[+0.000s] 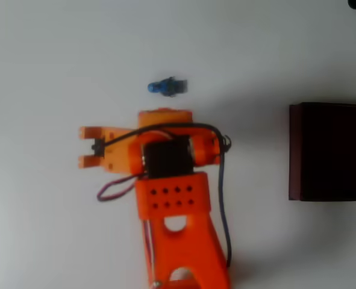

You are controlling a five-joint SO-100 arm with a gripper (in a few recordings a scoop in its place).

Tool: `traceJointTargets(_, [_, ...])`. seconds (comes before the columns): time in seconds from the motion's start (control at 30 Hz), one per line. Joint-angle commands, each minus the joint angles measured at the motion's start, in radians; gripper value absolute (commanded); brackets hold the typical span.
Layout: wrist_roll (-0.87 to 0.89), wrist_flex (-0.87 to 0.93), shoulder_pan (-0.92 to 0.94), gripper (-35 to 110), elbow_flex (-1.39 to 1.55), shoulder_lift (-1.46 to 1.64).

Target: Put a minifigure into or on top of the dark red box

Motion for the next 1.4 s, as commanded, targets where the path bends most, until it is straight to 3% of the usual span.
traceJointTargets(0.0, [-0.020,0.002,0.028,19,-0.114,-0.066])
traceJointTargets(0.5, [-0.063,0.075,0.055,19,-0.505,-0.385])
traceJointTargets(1.37, [-0.170,0.080,0.051,19,-0.736,-0.667])
